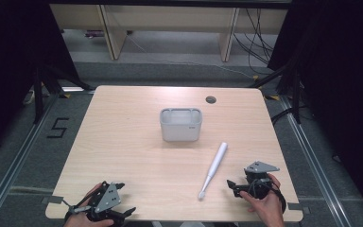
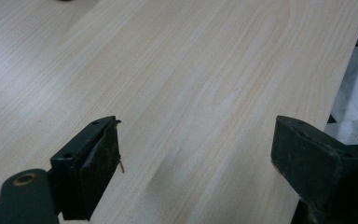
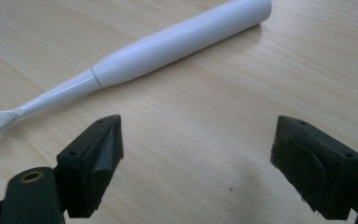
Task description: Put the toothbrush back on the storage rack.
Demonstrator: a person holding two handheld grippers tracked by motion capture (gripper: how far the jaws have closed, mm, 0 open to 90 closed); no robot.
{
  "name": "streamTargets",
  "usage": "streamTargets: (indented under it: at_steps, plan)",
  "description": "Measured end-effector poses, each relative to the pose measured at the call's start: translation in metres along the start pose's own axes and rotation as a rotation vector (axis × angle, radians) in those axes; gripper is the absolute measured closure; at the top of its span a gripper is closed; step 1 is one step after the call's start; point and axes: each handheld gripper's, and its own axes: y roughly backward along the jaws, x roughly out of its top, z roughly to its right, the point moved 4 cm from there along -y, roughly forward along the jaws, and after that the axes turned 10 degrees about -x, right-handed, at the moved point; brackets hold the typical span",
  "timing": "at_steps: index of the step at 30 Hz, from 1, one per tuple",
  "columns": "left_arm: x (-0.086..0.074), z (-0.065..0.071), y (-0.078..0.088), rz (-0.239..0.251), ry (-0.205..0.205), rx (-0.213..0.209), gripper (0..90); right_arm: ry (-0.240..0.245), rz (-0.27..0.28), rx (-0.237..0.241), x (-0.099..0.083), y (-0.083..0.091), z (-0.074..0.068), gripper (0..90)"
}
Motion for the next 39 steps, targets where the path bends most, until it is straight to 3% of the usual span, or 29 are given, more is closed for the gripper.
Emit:
streamTargets:
  at_steps: [3,7,9,11,12,13,14,16,18,19,20,23,29,31,32,33,34,36,37,38,39]
  plan:
    - [0.0,-0.001,0.0,-0.013,-0.008,0.008,14.8,0.054,0.045,-0.008,0.002,-0.003,0.004,17.7]
    - [-0.001,0.0,0.0,-0.001,0.003,0.0,14.8,0.006,0.012,-0.007,0.002,-0.001,-0.001,17.7]
    - [-0.001,-0.001,0.0,-0.013,0.007,0.008,14.8,0.045,0.036,-0.022,0.003,-0.002,0.002,17.7]
    - [-0.001,-0.001,0.0,-0.006,0.003,0.006,14.8,0.016,0.031,0.006,0.004,-0.003,-0.001,17.6]
    - [-0.001,-0.001,0.0,-0.005,0.003,0.005,14.8,0.036,0.03,-0.017,0.005,-0.003,0.001,17.6]
    - [-0.001,-0.001,0.0,-0.005,0.003,0.005,14.8,0.036,0.03,-0.017,0.005,-0.003,0.001,17.6]
    - [-0.001,-0.002,0.001,-0.017,-0.002,-0.007,14.8,0.066,0.054,0.004,0.006,-0.006,0.001,17.9]
    - [-0.001,-0.001,0.0,-0.014,0.002,0.008,14.8,0.043,0.051,0.001,0.007,-0.006,0.0,19.8]
    - [-0.002,-0.001,0.001,-0.021,0.0,-0.009,14.8,0.046,0.049,-0.001,0.008,-0.006,0.0,20.4]
    - [-0.002,-0.001,0.001,-0.021,0.0,-0.009,14.8,0.007,0.042,-0.003,0.008,-0.005,-0.003,20.8]
    - [-0.002,-0.002,0.0,-0.012,0.001,0.002,14.8,0.054,0.058,0.0,0.01,-0.006,0.001,21.6]
    - [-0.002,-0.002,0.0,-0.011,0.001,0.006,14.8,0.041,0.059,0.004,0.011,-0.008,-0.001,22.7]
    - [-0.002,-0.002,0.0,-0.009,0.003,0.007,14.8,0.025,0.06,0.002,0.017,-0.007,-0.004,30.3]
    - [-0.002,-0.002,0.001,-0.01,0.003,0.007,14.8,0.049,0.065,-0.002,0.021,-0.009,-0.003,35.0]
    - [-0.002,-0.002,0.001,-0.009,0.004,0.007,14.8,0.095,0.103,-0.012,0.024,-0.011,-0.001,37.4]
    - [-0.002,-0.001,0.001,-0.013,0.005,-0.005,14.8,0.033,0.072,-0.006,0.023,-0.008,-0.005,38.7]
    - [-0.002,-0.002,0.001,-0.007,0.007,0.01,14.8,0.043,0.104,-0.008,0.027,-0.007,-0.003,43.1]
    - [-0.002,-0.002,0.001,-0.005,0.009,0.009,14.8,0.058,0.111,-0.013,0.029,-0.007,-0.002,45.2]
    - [-0.002,-0.002,0.001,-0.006,0.007,0.009,14.8,0.057,0.124,-0.007,0.032,-0.007,-0.001,50.4]
    - [-0.002,-0.002,0.001,-0.008,0.006,0.009,14.8,0.024,0.122,-0.018,0.032,-0.007,-0.002,53.3]
    - [-0.002,-0.002,0.001,-0.008,0.006,0.009,14.8,0.024,0.122,-0.018,0.032,-0.007,-0.002,53.3]
